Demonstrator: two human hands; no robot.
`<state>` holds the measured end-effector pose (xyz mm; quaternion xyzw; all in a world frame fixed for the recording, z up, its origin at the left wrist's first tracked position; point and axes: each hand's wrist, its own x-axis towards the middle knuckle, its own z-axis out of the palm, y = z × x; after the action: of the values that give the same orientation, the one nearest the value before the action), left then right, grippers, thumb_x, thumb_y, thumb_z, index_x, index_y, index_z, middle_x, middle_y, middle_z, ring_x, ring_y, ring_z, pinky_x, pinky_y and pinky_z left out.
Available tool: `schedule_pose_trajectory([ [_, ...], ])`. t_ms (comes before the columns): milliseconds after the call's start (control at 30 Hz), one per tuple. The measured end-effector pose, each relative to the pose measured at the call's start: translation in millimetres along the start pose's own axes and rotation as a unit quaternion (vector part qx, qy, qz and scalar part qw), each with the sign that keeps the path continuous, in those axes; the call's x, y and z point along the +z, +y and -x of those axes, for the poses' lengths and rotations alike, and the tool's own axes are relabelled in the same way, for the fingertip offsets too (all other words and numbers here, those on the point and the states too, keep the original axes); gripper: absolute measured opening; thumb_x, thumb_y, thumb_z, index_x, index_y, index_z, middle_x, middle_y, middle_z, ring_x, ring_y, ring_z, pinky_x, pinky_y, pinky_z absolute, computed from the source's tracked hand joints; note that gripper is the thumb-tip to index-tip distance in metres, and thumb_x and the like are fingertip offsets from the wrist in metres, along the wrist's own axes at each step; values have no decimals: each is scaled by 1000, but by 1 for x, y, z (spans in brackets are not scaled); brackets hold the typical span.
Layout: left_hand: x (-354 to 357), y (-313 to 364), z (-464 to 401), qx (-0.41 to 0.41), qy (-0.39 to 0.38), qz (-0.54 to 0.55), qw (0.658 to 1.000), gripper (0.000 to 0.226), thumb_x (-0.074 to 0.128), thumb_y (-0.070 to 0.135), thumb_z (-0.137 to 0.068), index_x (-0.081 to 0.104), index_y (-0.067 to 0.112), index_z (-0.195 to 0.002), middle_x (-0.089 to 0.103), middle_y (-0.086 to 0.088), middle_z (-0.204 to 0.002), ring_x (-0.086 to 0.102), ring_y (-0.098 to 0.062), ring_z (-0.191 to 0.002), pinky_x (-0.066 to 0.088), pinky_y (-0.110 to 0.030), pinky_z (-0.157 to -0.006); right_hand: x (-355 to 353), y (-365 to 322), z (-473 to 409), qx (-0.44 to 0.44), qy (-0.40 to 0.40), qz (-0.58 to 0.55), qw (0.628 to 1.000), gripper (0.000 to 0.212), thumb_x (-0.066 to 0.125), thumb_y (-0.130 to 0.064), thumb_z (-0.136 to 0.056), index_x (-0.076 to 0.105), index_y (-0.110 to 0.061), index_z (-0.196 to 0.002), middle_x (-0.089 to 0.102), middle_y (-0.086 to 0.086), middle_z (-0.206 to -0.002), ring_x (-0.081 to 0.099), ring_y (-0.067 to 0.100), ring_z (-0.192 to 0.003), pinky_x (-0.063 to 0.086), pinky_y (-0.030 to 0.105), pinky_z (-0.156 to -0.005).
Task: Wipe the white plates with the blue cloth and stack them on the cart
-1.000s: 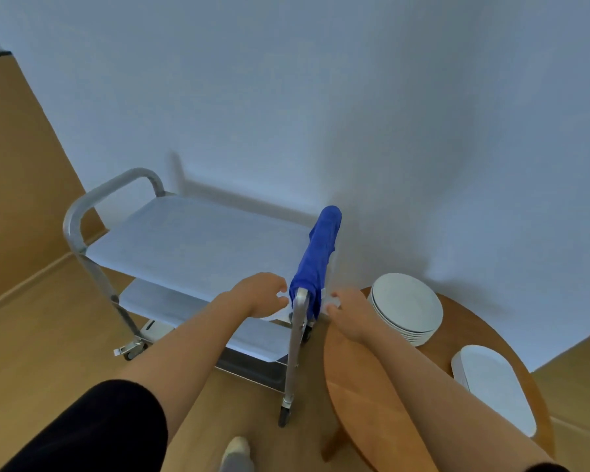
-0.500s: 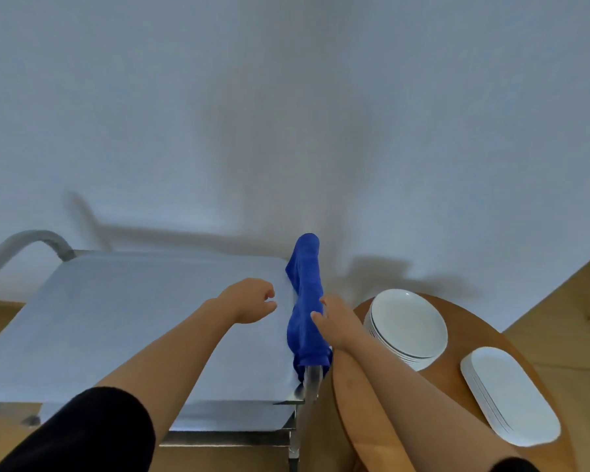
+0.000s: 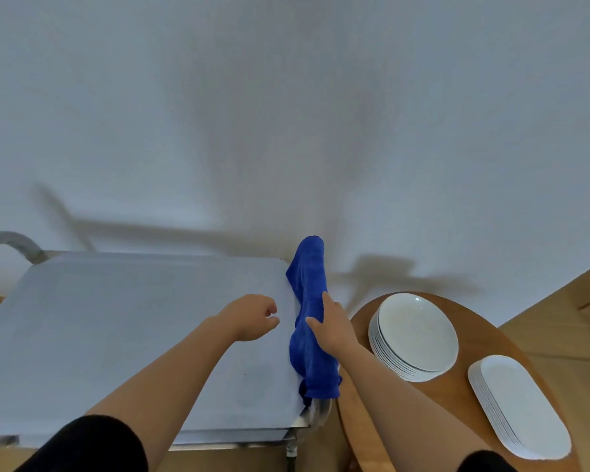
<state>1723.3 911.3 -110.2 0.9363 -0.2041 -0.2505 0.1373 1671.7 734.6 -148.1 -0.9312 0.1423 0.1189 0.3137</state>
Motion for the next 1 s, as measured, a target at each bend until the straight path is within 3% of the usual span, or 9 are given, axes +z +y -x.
schedule_pose_trajectory([
  [200, 3, 7, -11, 7, -11, 10, 1000, 38, 46, 34, -97, 53, 15, -129, 57, -4, -129, 55, -19, -112, 44, -30, -97, -3, 1, -11, -9, 97, 30, 995, 14, 43, -15, -100, 52, -10, -109, 52, 8, -111, 47, 13, -79, 41, 22, -73],
  [433, 16, 14, -14, 4, -11, 69, 998, 40, 49, 34, -96, 51, 15, -131, 57, -5, -131, 56, -20, -113, 44, -30, -96, -11, 0, -9, -5, 64, 54, 996, 14, 43, -14, -100, 52, -6, -106, 52, 10, -106, 47, 15, -81, 42, 24, -78],
  [533, 20, 14, -13, 11, 15, 150, 989, 68, 60, 40, -88, 28, 22, -146, 44, -4, -144, 48, -22, -125, 40, -33, -101, -32, -10, 1, 1, 83, -45, 995, 13, 40, -13, -100, 49, -7, -93, 50, 8, -91, 45, 15, -79, 36, 20, -68],
  [600, 20, 22, -11, 41, 50, 201, 977, 104, 72, 53, -70, 11, 29, -151, 32, -2, -151, 37, -23, -134, 35, -34, -102, -52, -16, 18, -38, 121, -106, 986, 14, 40, -11, -99, 48, -12, -87, 51, 0, -80, 45, 11, -68, 37, 11, -58],
  [667, 20, 37, -11, 69, 97, 209, 971, 123, 73, 66, -49, 8, 35, -148, 32, 1, -149, 36, -22, -133, 35, -34, -101, -75, -20, 41, -84, 150, -144, 975, 14, 43, -11, -98, 50, -15, -87, 51, -8, -75, 48, 4, -67, 39, 6, -59],
  [767, 21, 63, -25, 78, 116, 248, 959, 95, 76, 64, -53, 37, 33, -134, 57, 7, -124, 56, -17, -111, 49, -35, -92, -106, -16, 72, -114, 185, -206, 954, 18, 49, -10, -95, 53, -21, -82, 56, -11, -76, 53, 1, -67, 41, 7, -61],
  [833, 28, 80, -32, 87, 111, 231, 963, 37, 69, 58, -69, 58, 37, -96, 64, 18, -86, 64, -10, -88, 51, -20, -71, -122, -5, 86, -105, 210, -242, 941, 22, 50, -9, -94, 53, -25, -79, 58, -11, -75, 54, -1, -66, 42, 6, -60],
  [867, 29, 88, -32, 100, 114, 214, 965, 21, 65, 55, -74, 56, 36, -76, 60, 18, -69, 64, -7, -76, 44, -11, -59, -126, 3, 92, -95, 221, -252, 937, 22, 50, -8, -94, 53, -25, -79, 58, -10, -76, 54, 0, -67, 43, 6, -60],
  [1000, 39, 116, -19, 136, 119, 254, 950, 32, 63, 53, -76, 53, 26, -62, 56, 13, -53, 54, 3, -51, 38, -9, -47, -129, 46, 112, -40, 253, -228, 940, 24, 50, -8, -94, 51, -26, -78, 57, -8, -77, 52, 5, -70, 44, 11, -62],
])
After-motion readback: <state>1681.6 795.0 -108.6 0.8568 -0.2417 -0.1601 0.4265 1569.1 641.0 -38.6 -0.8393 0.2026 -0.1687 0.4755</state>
